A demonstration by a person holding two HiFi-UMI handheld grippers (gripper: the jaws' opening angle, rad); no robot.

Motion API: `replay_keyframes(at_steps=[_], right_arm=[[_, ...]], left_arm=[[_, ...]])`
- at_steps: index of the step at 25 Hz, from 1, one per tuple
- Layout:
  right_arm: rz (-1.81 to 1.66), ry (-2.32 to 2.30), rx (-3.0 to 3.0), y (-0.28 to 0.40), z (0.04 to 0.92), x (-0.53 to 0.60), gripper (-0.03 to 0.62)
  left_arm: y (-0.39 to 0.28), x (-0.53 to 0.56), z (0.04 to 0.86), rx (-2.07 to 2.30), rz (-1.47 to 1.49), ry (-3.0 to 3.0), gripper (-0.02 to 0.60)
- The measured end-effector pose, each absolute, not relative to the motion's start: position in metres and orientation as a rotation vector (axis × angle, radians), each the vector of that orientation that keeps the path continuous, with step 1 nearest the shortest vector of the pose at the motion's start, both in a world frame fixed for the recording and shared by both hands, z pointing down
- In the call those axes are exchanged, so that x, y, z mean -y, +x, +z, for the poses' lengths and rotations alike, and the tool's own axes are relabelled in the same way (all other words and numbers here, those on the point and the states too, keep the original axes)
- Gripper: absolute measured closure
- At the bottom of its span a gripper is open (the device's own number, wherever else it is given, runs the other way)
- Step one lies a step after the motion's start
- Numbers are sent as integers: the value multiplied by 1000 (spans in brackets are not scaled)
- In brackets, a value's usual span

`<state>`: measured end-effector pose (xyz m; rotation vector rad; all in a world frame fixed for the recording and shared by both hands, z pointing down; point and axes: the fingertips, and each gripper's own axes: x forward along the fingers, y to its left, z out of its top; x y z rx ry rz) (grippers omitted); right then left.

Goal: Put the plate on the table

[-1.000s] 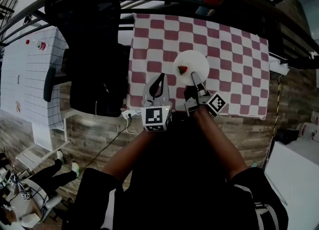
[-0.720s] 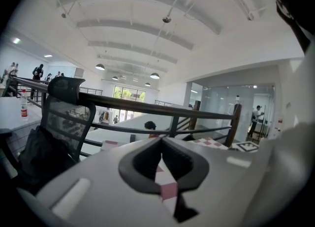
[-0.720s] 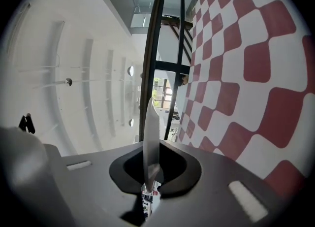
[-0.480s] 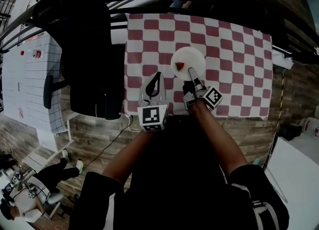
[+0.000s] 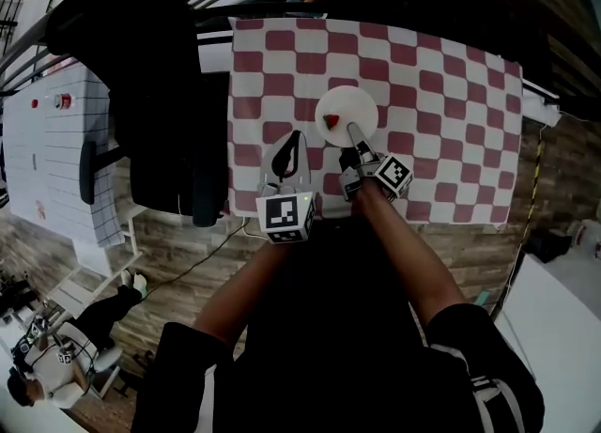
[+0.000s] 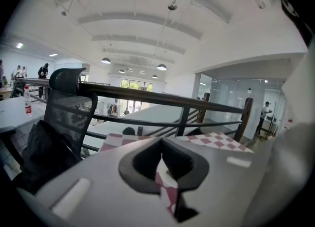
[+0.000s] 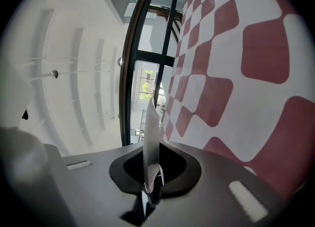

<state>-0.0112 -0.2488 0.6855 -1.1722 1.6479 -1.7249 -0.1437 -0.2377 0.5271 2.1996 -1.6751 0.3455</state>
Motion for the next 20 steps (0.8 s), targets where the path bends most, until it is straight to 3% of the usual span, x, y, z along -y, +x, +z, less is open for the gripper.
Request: replay_keyframes(at_steps=[20], right_arm=[[-1842, -1150, -1596, -11, 746, 254, 585]], left_arm=[[-143, 251, 557, 1642, 429, 2141, 572]])
